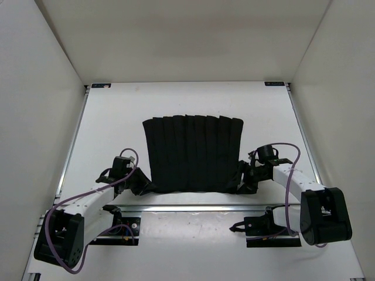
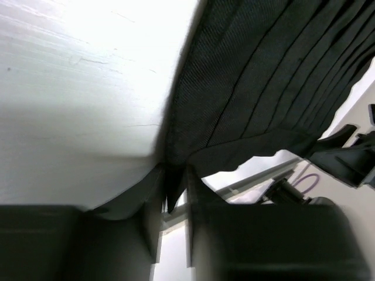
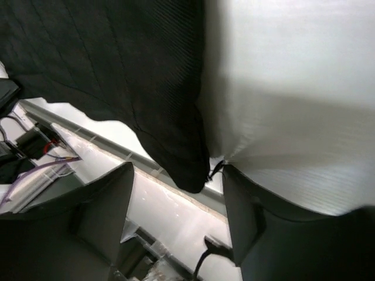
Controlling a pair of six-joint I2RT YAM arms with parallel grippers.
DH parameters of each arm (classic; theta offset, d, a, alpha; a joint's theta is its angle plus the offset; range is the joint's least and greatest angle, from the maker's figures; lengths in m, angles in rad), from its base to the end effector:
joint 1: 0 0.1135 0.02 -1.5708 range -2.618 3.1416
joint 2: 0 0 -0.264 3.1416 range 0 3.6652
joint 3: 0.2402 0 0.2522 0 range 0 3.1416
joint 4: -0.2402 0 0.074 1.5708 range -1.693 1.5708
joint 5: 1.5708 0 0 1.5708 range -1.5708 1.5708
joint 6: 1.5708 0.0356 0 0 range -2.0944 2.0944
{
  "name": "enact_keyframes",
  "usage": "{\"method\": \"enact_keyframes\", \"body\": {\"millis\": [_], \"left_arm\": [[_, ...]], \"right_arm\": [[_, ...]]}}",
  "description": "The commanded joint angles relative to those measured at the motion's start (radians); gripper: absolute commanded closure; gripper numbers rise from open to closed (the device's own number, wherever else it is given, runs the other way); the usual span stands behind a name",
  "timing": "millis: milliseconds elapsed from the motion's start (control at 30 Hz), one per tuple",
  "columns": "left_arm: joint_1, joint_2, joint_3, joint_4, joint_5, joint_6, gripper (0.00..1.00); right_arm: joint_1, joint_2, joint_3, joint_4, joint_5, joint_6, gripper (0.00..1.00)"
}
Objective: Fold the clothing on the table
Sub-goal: Flatten the skirt out, then fold the skirt
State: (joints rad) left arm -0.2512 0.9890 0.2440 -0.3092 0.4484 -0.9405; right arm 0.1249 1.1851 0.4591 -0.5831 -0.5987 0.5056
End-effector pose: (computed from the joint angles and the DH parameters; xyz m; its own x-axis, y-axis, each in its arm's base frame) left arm 0.1396 -0.0518 0.1199 -0.8449 -0.5347 0.0134 -0.4261 0.6577 -0.6212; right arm 0.1666 0.0411 0.1405 -0.9584 0.2829 0.0373 0.2476 0.7595 0.6016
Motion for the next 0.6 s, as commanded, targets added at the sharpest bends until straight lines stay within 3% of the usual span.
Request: {"method": "enact_keyframes", "body": {"millis": [0,33,67,100,333,567], "left_arm": [[-0.007,-0.021,-0.023,0.025,-0.028,-0.012,0.74],[-0.010,-0.027,-0.019,0.027,-0.039,-0.015,0.81],[-0.010,-0.030,-0.021,0.030,-0.036,-0.017,0.86],[-0.007,-0.036,-0.018,0.027,-0.028,-0.015,0.97],[0.012,-0.110,0.087,-0.166,-0.004,0.042,1.00],[-0.103,-0.278,0.069,-0.378,-0.034,0.063,1.00]], "right_arm": [[0.021,0.022,-0.013,0.118,0.074,-0.010,0.47],[0.024,0.025,-0.013,0.123,0.065,-0.006,0.54],[0.028,0.031,-0.008,0.127,0.066,-0.004,0.82],[0.030,0.031,-0.002,0.115,0.065,-0.012,1.00],[0.048,-0.080,0.102,-0.090,0.108,-0.021,1.00],[0.082,-0.200,0.076,-0.308,0.099,-0.029,1.00]]}}
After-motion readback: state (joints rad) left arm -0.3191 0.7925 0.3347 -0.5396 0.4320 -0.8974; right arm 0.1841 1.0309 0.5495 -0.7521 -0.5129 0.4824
